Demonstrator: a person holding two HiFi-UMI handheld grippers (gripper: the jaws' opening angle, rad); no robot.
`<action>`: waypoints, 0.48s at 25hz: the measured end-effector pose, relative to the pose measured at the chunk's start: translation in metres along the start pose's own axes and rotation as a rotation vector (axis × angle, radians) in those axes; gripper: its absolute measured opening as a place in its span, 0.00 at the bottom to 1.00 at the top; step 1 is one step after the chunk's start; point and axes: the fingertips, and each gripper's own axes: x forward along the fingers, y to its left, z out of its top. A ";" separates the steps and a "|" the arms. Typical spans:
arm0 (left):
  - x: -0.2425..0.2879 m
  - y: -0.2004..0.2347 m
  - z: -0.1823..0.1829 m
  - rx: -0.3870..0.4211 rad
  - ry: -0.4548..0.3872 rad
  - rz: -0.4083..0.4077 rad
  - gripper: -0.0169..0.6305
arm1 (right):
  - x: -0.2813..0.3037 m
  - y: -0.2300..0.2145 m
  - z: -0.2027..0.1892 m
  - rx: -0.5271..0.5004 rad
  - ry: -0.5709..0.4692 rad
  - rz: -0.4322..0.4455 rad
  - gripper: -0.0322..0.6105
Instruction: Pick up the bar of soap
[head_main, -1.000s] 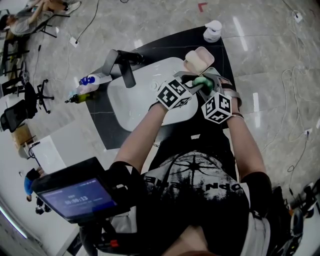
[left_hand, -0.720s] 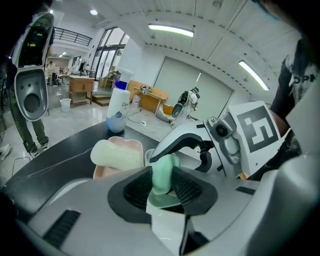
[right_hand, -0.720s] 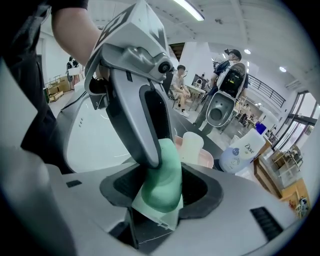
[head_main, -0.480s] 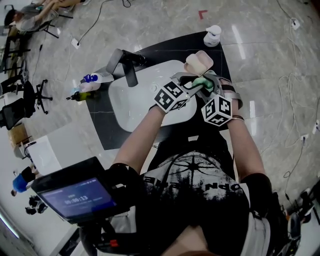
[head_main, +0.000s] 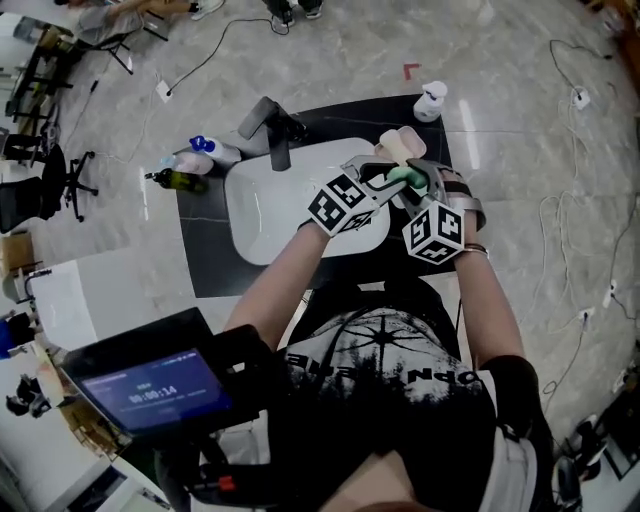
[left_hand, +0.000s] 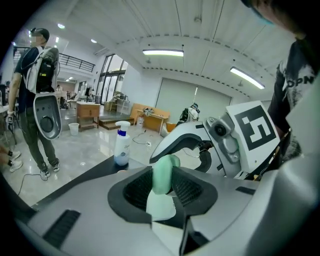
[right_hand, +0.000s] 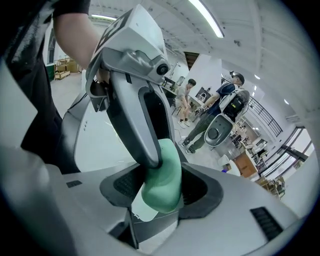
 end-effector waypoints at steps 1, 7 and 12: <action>-0.005 -0.002 0.003 0.005 -0.012 0.008 0.23 | -0.004 -0.001 0.004 -0.015 -0.002 -0.005 0.40; -0.038 -0.016 0.032 0.042 -0.081 0.058 0.23 | -0.036 -0.011 0.036 -0.089 -0.028 -0.048 0.40; -0.061 -0.026 0.053 0.079 -0.124 0.097 0.23 | -0.054 -0.017 0.054 -0.151 -0.057 -0.090 0.40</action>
